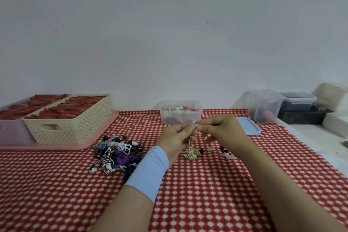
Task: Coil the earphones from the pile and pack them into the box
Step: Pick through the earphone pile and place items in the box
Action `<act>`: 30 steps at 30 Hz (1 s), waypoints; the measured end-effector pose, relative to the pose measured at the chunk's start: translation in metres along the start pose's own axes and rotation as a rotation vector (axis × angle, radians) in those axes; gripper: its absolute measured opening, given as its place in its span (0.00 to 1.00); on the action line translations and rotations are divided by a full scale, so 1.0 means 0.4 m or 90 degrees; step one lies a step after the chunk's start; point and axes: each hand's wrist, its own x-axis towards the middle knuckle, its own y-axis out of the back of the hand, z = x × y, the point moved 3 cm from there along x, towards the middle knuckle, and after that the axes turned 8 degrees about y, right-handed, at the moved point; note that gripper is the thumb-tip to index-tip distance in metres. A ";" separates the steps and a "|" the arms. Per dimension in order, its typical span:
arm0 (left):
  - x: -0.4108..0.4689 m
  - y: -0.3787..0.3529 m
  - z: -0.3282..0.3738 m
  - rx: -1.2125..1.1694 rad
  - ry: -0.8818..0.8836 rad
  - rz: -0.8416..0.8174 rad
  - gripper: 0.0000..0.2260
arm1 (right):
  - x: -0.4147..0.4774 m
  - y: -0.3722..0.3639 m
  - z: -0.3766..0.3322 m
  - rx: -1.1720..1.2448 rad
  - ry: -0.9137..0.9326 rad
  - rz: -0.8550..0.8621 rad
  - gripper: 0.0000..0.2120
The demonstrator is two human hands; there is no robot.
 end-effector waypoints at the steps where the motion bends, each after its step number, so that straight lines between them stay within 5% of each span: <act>1: 0.000 -0.001 0.001 0.012 -0.017 0.013 0.06 | -0.001 -0.003 0.002 0.013 -0.005 0.003 0.03; 11: -0.017 0.012 0.033 0.277 -0.252 0.122 0.09 | -0.006 -0.019 0.021 0.122 -0.154 0.001 0.05; 20: -0.011 0.021 0.029 0.264 -0.227 0.074 0.05 | -0.007 0.003 0.000 0.148 -0.184 -0.041 0.06; 30: -0.014 0.023 0.028 0.315 -0.213 0.065 0.03 | -0.005 -0.005 0.006 -0.020 -0.093 -0.028 0.03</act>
